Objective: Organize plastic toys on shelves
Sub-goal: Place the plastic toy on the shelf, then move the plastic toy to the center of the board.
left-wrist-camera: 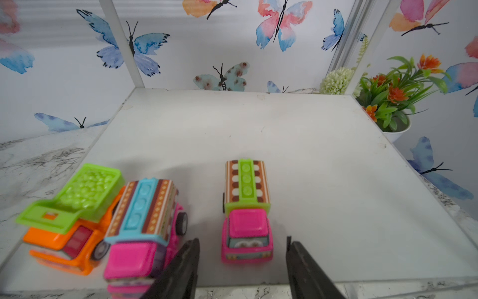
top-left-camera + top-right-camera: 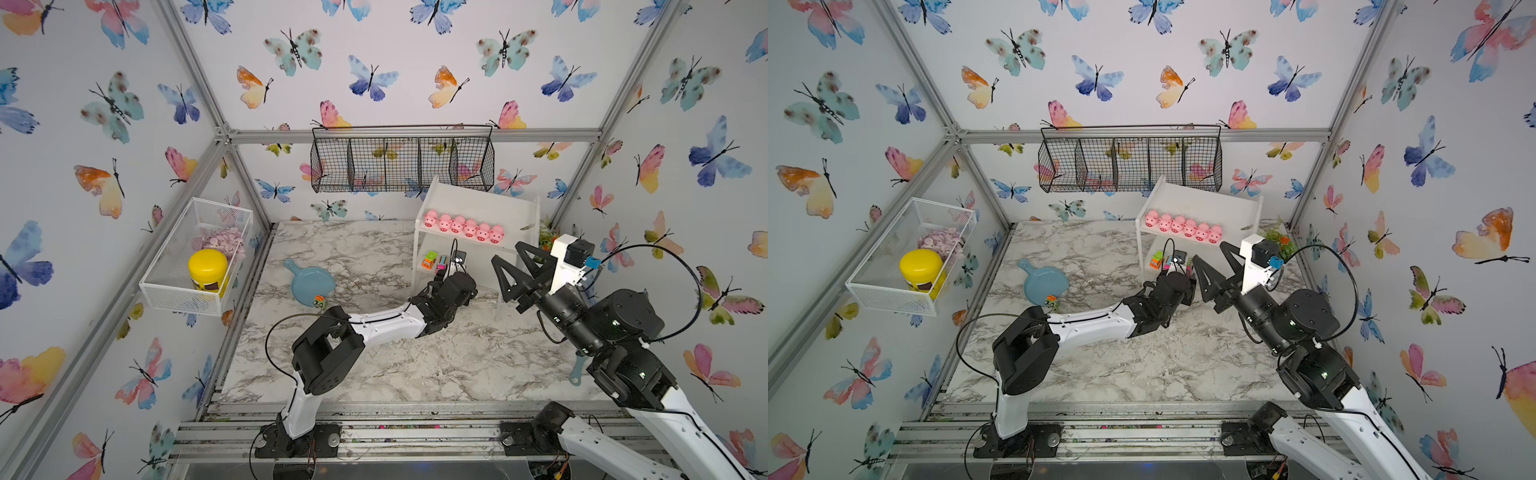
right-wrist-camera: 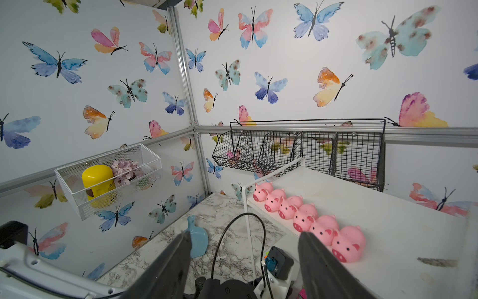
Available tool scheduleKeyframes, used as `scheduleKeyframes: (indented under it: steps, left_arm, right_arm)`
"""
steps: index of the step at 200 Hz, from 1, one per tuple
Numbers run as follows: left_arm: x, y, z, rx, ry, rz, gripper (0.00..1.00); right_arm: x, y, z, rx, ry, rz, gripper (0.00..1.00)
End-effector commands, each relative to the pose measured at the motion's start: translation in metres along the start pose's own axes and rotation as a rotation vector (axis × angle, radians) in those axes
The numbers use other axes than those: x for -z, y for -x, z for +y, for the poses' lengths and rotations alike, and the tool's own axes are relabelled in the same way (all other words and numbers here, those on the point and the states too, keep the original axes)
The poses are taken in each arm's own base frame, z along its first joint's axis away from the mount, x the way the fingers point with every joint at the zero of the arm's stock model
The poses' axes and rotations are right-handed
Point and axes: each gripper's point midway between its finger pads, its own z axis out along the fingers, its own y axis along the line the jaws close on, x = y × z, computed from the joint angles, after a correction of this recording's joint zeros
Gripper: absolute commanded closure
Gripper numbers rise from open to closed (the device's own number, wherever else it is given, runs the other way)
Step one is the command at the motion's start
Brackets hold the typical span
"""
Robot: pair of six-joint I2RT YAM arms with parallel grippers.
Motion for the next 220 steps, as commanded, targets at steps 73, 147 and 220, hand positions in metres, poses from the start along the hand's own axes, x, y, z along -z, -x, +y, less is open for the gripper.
scheduleKeyframes:
  steps: [73,147,220]
  left_arm:
    - [0.106,0.046,0.001,0.025,-0.306,-0.136,0.32]
    - [0.152,0.004,0.178,0.156,-0.105,-0.015,0.01]
    - [0.173,-0.082,0.307,0.477,0.225,0.243,0.01]
  right_arm:
    - [0.007,-0.004,-0.001,-0.037,-0.001,-0.006,0.28]
    - [-0.018,-0.066,0.045,-0.3,0.28,0.126,0.29]
    - [-0.07,-0.238,0.097,-0.219,0.311,0.701,0.43]
